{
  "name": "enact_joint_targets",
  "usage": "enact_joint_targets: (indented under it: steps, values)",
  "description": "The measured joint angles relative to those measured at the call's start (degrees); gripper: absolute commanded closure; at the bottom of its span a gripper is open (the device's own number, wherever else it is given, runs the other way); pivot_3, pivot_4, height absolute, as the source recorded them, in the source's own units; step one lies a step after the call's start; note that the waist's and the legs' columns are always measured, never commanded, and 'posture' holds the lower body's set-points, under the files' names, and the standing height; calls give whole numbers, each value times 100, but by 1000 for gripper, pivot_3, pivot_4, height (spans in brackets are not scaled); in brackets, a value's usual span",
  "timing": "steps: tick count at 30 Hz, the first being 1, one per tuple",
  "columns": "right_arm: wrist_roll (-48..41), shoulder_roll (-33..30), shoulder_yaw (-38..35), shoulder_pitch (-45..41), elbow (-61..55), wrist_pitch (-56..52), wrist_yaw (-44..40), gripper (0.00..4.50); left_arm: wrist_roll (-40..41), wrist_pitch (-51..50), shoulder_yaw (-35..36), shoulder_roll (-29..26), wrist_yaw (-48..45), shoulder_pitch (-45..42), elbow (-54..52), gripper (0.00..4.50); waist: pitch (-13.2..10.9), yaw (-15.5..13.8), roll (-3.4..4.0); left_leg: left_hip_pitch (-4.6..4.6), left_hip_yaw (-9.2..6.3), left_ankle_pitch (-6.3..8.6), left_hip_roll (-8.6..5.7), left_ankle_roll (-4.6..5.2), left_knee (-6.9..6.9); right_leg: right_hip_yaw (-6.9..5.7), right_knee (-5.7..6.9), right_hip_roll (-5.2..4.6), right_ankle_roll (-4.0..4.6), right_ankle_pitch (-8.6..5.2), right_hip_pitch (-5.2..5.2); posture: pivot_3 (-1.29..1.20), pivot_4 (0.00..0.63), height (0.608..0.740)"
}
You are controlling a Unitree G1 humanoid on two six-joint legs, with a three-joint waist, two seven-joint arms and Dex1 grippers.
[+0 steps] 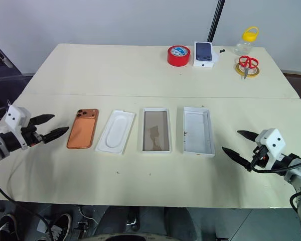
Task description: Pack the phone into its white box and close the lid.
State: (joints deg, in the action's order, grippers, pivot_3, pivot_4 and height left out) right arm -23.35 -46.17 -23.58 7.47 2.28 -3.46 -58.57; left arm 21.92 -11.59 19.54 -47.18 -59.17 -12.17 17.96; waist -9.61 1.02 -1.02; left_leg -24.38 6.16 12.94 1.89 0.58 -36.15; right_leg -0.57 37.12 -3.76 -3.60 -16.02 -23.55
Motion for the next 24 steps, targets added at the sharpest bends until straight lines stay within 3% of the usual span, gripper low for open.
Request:
enact_joint_targets:
  steps: [24]
  values:
    - [127,-21,3,-275,315,125,-142,29,-123,416,-84,13,53,-7,-28,0,1,-5,1,1,0,0,0,0,-2,-1,3,0,0,0,1,0,150,735]
